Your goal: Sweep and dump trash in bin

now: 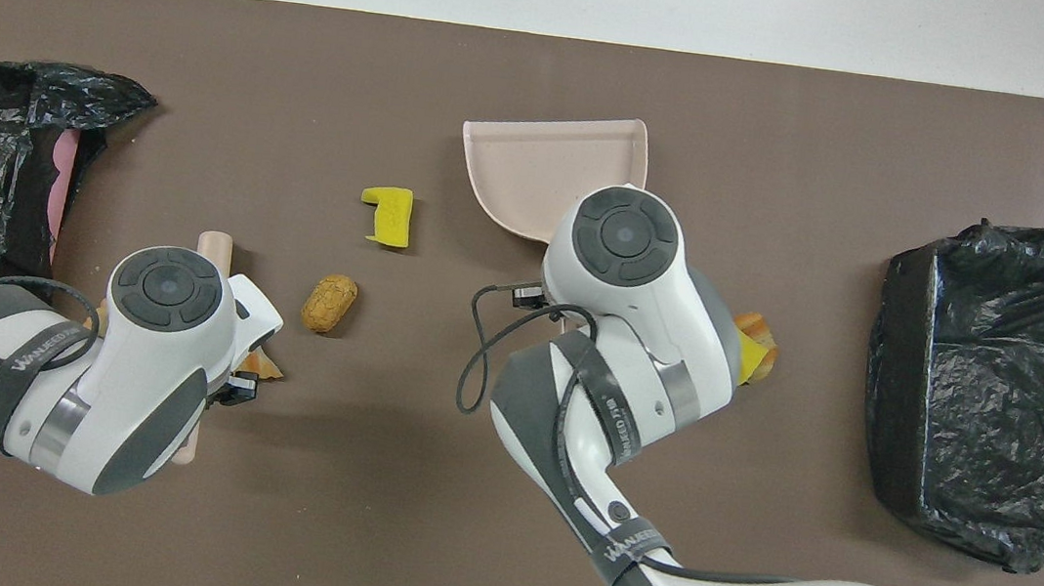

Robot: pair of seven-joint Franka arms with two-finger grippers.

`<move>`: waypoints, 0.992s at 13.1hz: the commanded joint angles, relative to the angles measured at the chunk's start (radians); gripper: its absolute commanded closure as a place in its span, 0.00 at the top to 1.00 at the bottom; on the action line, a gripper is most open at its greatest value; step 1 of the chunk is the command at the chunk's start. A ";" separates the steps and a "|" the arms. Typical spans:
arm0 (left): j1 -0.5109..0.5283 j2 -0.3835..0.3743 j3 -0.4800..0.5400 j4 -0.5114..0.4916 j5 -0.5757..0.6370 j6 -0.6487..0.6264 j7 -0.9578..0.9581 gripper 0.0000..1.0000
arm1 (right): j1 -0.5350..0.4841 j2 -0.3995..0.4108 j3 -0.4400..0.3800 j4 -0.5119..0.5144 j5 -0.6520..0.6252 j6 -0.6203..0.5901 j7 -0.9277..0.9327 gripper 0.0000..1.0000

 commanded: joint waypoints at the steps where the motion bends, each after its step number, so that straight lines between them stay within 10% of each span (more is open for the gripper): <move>1: 0.011 -0.033 0.022 0.084 -0.079 -0.037 0.024 0.00 | -0.048 -0.103 0.007 -0.055 -0.008 -0.107 -0.286 0.00; 9: 0.095 -0.122 0.023 0.022 0.074 -0.198 -0.039 0.00 | -0.121 -0.189 0.007 -0.211 -0.082 -0.041 -1.176 0.00; 13: 0.166 -0.124 0.025 -0.017 0.179 -0.180 -0.042 0.00 | -0.045 -0.177 0.005 -0.229 -0.100 -0.030 -1.228 0.00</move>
